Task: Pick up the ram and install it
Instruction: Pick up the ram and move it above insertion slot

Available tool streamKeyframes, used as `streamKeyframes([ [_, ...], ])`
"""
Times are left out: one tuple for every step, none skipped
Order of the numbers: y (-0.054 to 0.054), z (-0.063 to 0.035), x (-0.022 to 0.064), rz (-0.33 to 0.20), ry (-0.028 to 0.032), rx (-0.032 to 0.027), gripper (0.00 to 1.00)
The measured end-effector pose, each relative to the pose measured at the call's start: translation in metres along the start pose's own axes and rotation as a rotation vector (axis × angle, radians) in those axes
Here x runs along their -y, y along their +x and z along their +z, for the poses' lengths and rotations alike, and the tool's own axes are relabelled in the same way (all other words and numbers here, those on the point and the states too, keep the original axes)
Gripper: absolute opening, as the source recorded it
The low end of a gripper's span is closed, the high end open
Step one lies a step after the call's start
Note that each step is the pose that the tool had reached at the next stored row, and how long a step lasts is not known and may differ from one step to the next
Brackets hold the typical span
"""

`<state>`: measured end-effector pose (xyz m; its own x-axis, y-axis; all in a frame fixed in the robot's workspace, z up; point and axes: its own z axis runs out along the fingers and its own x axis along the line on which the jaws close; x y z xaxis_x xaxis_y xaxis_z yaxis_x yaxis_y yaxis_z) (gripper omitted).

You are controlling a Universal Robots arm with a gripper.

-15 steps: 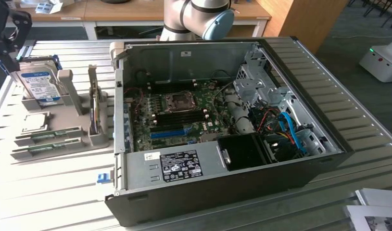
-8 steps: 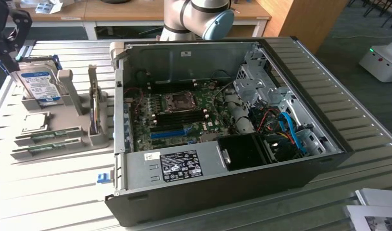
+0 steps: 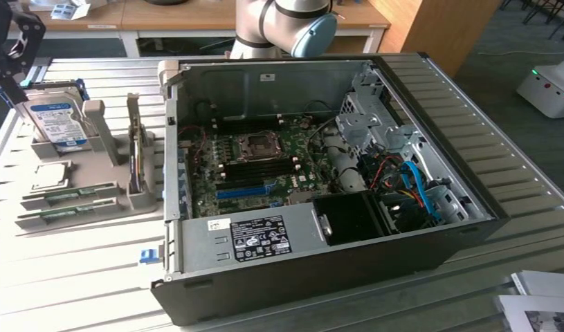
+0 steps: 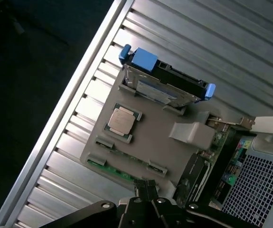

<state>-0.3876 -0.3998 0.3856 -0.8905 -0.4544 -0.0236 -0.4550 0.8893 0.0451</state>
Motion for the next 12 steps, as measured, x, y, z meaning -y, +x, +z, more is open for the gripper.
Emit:
streamKeyframes([
  [0.0000,0.0000,0.0000,-0.015,-0.0004,-0.0007,0.10],
  [0.0000,0.0000,0.0000,-0.032,-0.0008,-0.0014,0.10],
  [0.0000,0.0000,0.0000,-0.048,-0.0011,-0.0021,0.10],
  [0.0000,0.0000,0.0000,-0.064,-0.0015,-0.0029,0.10],
  [0.0000,0.0000,0.0000,-0.081,-0.0019,-0.0037,0.10],
  [0.0000,0.0000,0.0000,-0.095,-0.0023,-0.0043,0.10],
  [0.0000,0.0000,0.0000,-0.110,-0.0026,-0.0049,0.10],
  [0.0000,0.0000,0.0000,-0.125,-0.0030,-0.0057,0.10],
  [0.0000,0.0000,0.0000,-0.140,-0.0033,-0.0063,0.10],
  [0.0000,0.0000,0.0000,-0.155,-0.0037,-0.0070,0.10],
  [0.0000,0.0000,0.0000,-0.173,-0.0041,-0.0078,0.10],
  [0.0000,0.0000,0.0000,-0.189,-0.0045,-0.0085,0.10],
])
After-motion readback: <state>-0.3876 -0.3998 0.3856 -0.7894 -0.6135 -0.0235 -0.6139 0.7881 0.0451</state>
